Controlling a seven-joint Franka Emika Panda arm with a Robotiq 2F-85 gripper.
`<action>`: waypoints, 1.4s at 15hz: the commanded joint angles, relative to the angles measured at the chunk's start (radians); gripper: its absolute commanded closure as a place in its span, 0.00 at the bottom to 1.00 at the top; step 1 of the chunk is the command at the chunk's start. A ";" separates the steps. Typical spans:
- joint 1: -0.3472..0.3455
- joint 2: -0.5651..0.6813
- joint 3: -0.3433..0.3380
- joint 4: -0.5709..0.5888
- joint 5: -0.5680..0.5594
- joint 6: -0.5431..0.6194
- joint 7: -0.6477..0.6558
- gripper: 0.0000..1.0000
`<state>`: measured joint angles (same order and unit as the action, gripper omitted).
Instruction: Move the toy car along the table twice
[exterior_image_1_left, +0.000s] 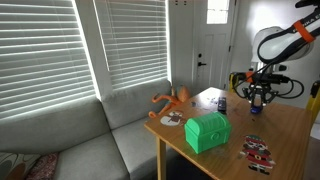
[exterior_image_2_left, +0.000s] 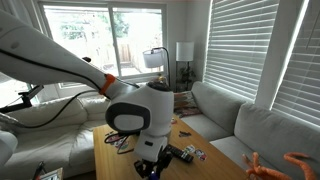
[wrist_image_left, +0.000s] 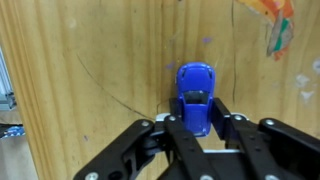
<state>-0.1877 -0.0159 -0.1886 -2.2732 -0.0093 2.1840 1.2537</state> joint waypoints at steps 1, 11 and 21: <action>0.030 0.001 0.033 -0.028 0.051 -0.011 0.056 0.90; 0.090 -0.006 0.094 -0.032 -0.021 -0.076 -0.206 0.90; 0.156 -0.015 0.170 -0.031 -0.026 -0.169 -0.267 0.90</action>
<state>-0.0434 -0.0350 -0.0333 -2.2741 -0.0253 2.0159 0.9772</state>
